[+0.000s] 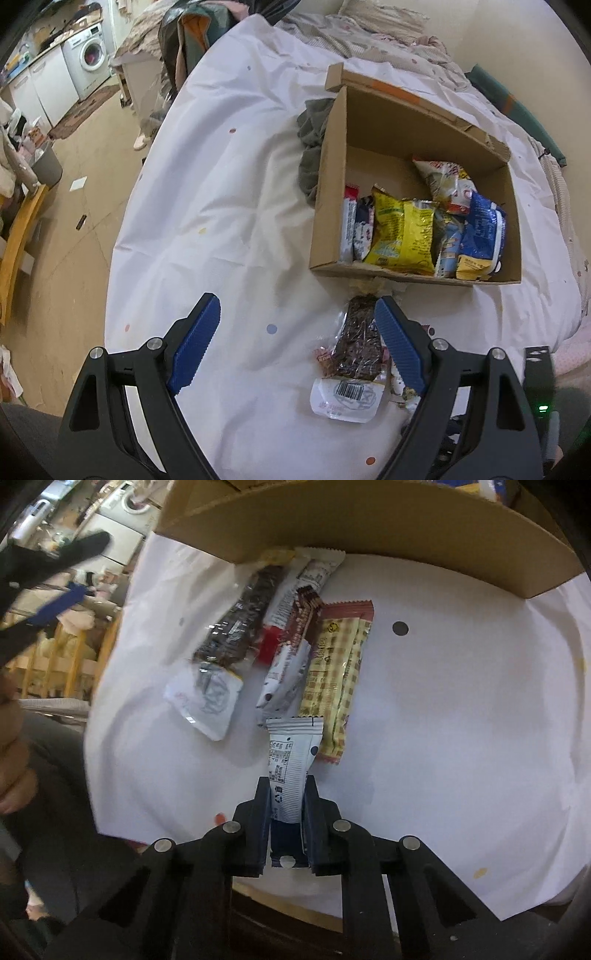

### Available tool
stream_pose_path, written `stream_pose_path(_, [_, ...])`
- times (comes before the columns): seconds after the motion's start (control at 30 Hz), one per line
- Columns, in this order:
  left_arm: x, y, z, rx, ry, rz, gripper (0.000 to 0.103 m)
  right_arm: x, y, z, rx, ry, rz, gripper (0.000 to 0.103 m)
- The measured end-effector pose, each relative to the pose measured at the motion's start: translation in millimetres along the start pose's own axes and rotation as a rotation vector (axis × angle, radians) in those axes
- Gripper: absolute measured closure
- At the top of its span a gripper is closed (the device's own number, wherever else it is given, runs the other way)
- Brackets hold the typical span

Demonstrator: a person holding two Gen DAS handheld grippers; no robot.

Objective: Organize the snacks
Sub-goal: 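Grasp the white snack packet with the right gripper, then grasp the dark brown vacuum-packed snack with the left gripper while the right gripper holds the white packet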

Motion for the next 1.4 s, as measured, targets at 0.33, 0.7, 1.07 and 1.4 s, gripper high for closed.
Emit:
stream_pose_path(0.33, [44,-19,-27,0.011,0.174,-0.061,0.019,-76,-19,34,0.097,-0.304,0.103,0.086])
stream_pose_path(0.7, [95,-55,-72,0.202,0.369,-0.034,0.019,-85,-39,50,0.207,-0.331,0.141,0.086])
stream_pose_path(1.07, [105,-65,-85,0.257,0.393,-0.017,0.043,-85,-41,49,0.208,-0.326,0.154,0.086])
stream_pose_path(1.4, [64,-53,-126,0.251,0.447,-0.033,0.043,-83,-32,48,0.183,-0.313,0.154,0.086])
Point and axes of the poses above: each gripper's, at about its wrist camera, not at the fingertips, and x roughly the way its jaws point, y to its left, z to its top, the point moved 8 cm from there along x, roughly the way its jaws point, and after that the axes turned 6 degrees about -z, right-handed, at the moved point
